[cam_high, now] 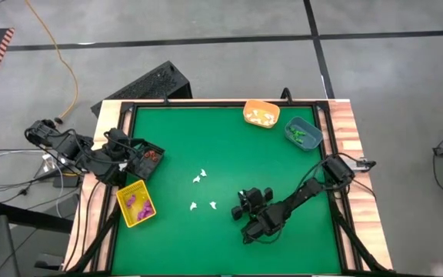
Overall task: Sort Halloween decoration
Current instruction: Put the white ghost toy into the light orange bin
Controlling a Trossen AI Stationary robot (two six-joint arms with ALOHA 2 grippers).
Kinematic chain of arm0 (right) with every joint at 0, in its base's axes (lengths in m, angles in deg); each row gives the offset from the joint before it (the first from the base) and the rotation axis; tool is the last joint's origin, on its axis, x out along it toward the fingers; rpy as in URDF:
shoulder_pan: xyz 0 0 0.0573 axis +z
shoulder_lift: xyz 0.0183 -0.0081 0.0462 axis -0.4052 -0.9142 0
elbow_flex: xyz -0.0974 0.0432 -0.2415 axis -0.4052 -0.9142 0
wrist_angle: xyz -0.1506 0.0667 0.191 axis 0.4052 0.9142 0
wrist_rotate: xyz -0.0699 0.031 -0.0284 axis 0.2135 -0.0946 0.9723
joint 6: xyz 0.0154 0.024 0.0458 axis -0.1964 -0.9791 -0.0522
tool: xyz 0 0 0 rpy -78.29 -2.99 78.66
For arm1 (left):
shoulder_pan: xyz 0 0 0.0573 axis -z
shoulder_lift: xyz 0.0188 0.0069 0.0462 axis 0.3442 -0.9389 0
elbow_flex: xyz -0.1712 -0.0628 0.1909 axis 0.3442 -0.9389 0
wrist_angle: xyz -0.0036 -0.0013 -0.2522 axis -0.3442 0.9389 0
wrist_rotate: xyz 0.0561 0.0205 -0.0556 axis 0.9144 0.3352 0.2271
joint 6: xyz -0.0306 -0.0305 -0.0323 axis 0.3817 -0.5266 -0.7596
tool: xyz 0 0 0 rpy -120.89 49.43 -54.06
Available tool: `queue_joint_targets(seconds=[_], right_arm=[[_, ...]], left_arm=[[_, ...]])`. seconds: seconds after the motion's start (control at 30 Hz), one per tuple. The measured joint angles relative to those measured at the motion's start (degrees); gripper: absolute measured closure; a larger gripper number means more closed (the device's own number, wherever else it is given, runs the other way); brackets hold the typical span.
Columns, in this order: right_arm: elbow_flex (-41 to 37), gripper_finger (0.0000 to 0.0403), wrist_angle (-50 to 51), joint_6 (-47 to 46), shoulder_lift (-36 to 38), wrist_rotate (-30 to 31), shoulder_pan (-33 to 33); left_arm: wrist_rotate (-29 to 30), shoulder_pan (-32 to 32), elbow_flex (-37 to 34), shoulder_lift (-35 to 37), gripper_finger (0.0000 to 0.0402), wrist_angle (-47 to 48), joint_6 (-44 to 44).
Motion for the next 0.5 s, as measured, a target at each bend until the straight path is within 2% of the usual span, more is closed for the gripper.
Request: queue_joint_targets(seconds=[0.23, 0.5], right_arm=[[3.9, 0.0323, 0.5, 12.8, 0.9, -2.6, -4.7], [5.2, 0.0322, 0.8, 16.4, 2.5, -3.0, -10.2]], left_arm=[[0.2, 0.0, 0.0, 0.0, 0.0202, 0.5, 0.0], [-0.1, 0.0, 0.0, 0.0, 0.0202, 0.9, -0.5]])
